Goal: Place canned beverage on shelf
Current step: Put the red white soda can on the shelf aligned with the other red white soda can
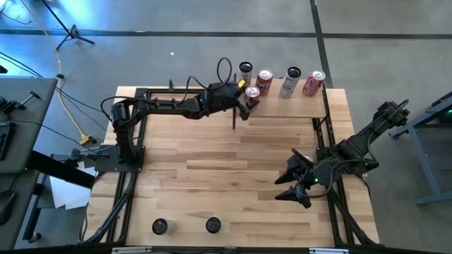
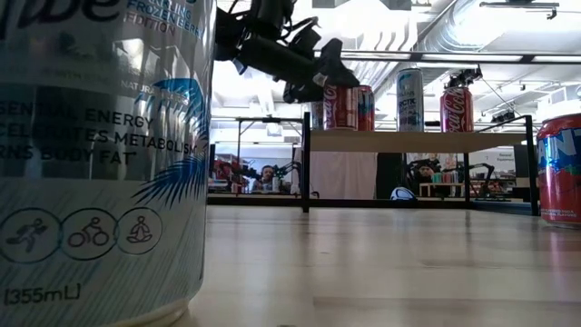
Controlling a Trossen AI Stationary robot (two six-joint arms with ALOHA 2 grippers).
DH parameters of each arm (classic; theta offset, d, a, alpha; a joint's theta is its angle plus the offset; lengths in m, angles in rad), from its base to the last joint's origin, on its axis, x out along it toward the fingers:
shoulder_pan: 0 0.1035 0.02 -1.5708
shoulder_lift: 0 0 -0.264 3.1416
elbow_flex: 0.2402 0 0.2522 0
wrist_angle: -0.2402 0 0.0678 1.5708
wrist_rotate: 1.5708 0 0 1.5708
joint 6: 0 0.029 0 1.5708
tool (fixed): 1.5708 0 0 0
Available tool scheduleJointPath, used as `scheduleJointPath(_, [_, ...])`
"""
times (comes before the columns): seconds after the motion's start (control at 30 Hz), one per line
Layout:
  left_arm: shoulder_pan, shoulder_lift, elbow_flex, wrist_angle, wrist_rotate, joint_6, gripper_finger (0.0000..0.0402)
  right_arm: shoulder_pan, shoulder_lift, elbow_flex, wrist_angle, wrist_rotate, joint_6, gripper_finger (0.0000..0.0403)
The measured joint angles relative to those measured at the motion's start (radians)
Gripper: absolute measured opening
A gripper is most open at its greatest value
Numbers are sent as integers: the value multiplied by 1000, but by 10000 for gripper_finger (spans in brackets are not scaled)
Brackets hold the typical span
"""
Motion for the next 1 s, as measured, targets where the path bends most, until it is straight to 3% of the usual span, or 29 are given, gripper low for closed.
scheduleJointPath(0.43, [-9,0,0,11,-2,0,338,0,0,0,0,0,0,304])
scheduleJointPath(1.0, [-1,-137,0,-285,35,-17,338,0,0,0,0,0,0,304])
